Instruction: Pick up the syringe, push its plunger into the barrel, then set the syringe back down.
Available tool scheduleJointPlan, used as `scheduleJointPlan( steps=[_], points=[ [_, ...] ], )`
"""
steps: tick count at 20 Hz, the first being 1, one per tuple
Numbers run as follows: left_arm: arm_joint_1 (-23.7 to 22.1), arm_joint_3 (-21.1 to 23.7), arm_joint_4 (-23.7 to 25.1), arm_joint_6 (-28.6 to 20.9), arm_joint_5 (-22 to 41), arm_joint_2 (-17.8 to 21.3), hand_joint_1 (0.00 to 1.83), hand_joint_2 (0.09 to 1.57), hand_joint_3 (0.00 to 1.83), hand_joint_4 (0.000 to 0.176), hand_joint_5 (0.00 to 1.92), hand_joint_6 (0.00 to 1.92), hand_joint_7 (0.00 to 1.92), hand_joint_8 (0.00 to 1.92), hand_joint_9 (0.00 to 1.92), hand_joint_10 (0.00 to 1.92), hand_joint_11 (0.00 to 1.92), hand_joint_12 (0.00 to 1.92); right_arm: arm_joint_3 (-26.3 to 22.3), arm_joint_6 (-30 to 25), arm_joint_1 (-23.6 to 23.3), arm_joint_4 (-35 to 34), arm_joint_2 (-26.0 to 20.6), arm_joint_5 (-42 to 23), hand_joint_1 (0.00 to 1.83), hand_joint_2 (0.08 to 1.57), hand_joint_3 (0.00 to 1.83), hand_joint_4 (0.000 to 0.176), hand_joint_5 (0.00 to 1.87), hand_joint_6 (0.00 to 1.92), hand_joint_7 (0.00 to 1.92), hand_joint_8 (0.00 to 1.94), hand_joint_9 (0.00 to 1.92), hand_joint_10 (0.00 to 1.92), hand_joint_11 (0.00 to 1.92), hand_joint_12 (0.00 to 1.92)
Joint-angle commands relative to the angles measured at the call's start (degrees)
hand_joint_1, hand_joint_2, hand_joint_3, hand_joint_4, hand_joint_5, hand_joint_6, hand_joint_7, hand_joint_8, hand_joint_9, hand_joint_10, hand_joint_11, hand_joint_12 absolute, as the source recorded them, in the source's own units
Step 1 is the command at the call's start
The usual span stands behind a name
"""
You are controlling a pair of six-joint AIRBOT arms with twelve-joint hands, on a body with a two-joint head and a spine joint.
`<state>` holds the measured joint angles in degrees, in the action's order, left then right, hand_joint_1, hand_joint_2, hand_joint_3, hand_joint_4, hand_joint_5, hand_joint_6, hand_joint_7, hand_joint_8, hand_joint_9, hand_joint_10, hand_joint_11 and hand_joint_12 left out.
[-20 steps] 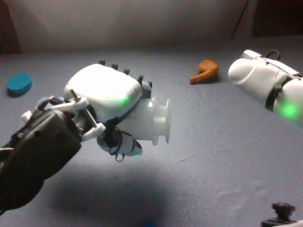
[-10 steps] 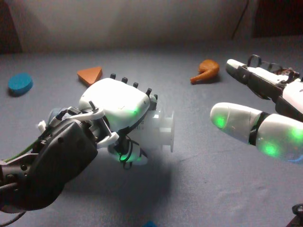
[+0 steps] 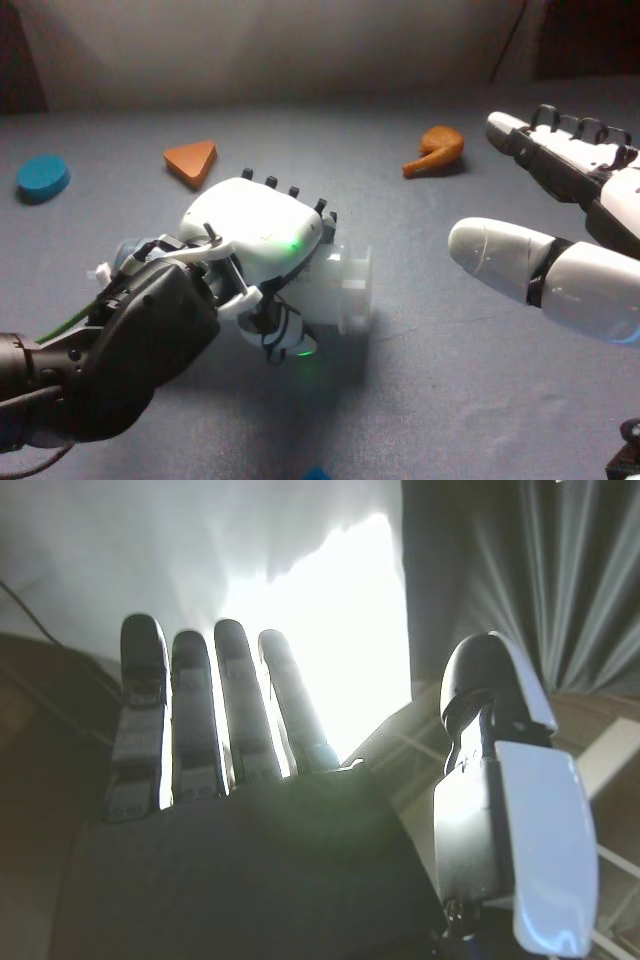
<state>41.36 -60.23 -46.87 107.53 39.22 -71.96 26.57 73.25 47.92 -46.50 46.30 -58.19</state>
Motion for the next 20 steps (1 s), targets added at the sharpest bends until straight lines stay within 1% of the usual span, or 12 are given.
scheduleJointPlan(
  steps=[1,5,7,8,9,10,11,13,14,15,17,20],
  points=[
    [-0.6,-0.2,3.2,0.2,4.9,-0.3,1.38,1.11,0.00,0.000,0.95,0.86,1.02,0.99,0.89,1.23,0.84,1.05,0.1,-0.7,-0.2,3.6,0.0,-5.5,0.00,1.11,0.00,0.002,0.06,0.00,0.11,0.00,0.07,0.00,0.00,0.56],
    [-0.5,-0.1,3.2,0.2,4.6,-0.4,1.37,1.14,0.00,0.000,0.84,1.01,0.98,1.03,0.86,1.29,0.76,1.11,0.2,-0.9,-0.1,3.6,0.0,-5.5,0.00,1.11,0.00,0.001,0.08,0.01,0.13,0.01,0.09,0.00,0.00,0.64],
    [-0.6,-0.2,3.2,0.2,4.6,-0.3,1.20,1.16,0.00,0.000,0.84,1.11,0.95,1.12,0.88,0.72,0.73,1.11,0.3,-1.0,0.0,3.7,0.0,-5.6,0.00,1.11,0.00,0.000,0.09,0.01,0.15,0.01,0.10,0.01,0.00,0.66],
    [-0.6,-0.2,3.2,0.1,4.6,-0.3,1.04,1.19,0.00,0.034,0.82,1.20,0.86,0.57,0.88,0.34,0.66,1.00,0.3,-1.0,0.0,3.7,0.0,-5.7,0.00,1.11,0.00,0.001,0.08,0.00,0.12,0.00,0.08,0.00,0.00,0.59],
    [-0.7,-0.2,3.2,0.1,4.6,-0.2,1.04,1.19,0.00,0.034,0.82,1.20,0.86,0.57,0.88,0.34,0.66,1.00,0.4,-1.1,0.1,3.7,0.0,-5.7,0.00,1.11,0.00,0.001,0.08,0.00,0.12,0.00,0.08,0.00,0.00,0.59],
    [-0.7,-0.2,3.2,0.0,4.6,-0.2,0.79,1.13,0.00,0.000,0.78,0.21,0.86,0.11,0.78,0.11,0.48,0.90,0.4,-1.1,0.1,3.7,0.0,-5.8,0.00,1.11,0.00,0.001,0.08,0.00,0.13,0.00,0.09,0.00,0.00,0.63],
    [-0.8,-0.1,3.2,-0.1,4.6,-0.2,0.73,1.11,0.00,0.000,0.78,0.07,0.85,0.03,0.74,0.05,0.41,0.85,0.4,-1.1,0.1,3.7,0.0,-5.9,0.00,1.11,0.00,0.001,0.08,0.00,0.13,0.00,0.09,0.00,0.00,0.63],
    [-0.8,0.1,3.2,-0.2,4.5,-0.1,0.67,1.10,0.00,0.000,0.72,0.02,0.78,0.01,0.68,0.01,0.32,0.81,0.5,-1.1,0.1,3.7,0.0,-6.4,0.00,1.11,0.00,0.000,0.08,0.00,0.14,0.00,0.09,0.00,0.00,0.66],
    [-0.8,0.1,3.2,-0.2,4.5,-0.1,0.56,1.07,0.00,0.000,0.60,0.00,0.58,0.00,0.51,0.00,0.17,0.79,0.6,-1.2,0.0,3.7,0.1,-6.5,0.00,1.11,0.00,0.001,0.07,0.00,0.12,0.00,0.08,0.00,0.00,0.61],
    [-0.8,0.1,3.2,-0.2,4.5,-0.1,0.56,1.07,0.00,0.000,0.60,0.00,0.58,0.00,0.51,0.00,0.17,0.79,0.6,-1.2,0.0,3.7,0.1,-6.5,0.00,1.11,0.00,0.001,0.07,0.00,0.12,0.00,0.08,0.00,0.00,0.61],
    [-0.8,0.2,3.2,-0.3,4.5,-0.1,0.43,1.03,0.00,0.000,0.37,0.00,0.32,0.00,0.27,0.00,0.01,0.77,0.6,-1.2,0.0,3.7,0.1,-6.5,0.00,1.11,0.00,0.001,0.07,0.00,0.13,0.00,0.09,0.00,0.00,0.63],
    [-1.2,0.5,3.2,-0.4,4.5,0.2,0.33,1.02,0.00,0.000,0.06,0.00,0.03,0.00,0.04,0.00,0.00,0.41,0.7,-1.2,0.1,3.7,0.1,-6.5,0.00,1.11,0.00,0.000,0.09,0.00,0.13,0.00,0.08,0.01,0.00,0.63]
  ],
)
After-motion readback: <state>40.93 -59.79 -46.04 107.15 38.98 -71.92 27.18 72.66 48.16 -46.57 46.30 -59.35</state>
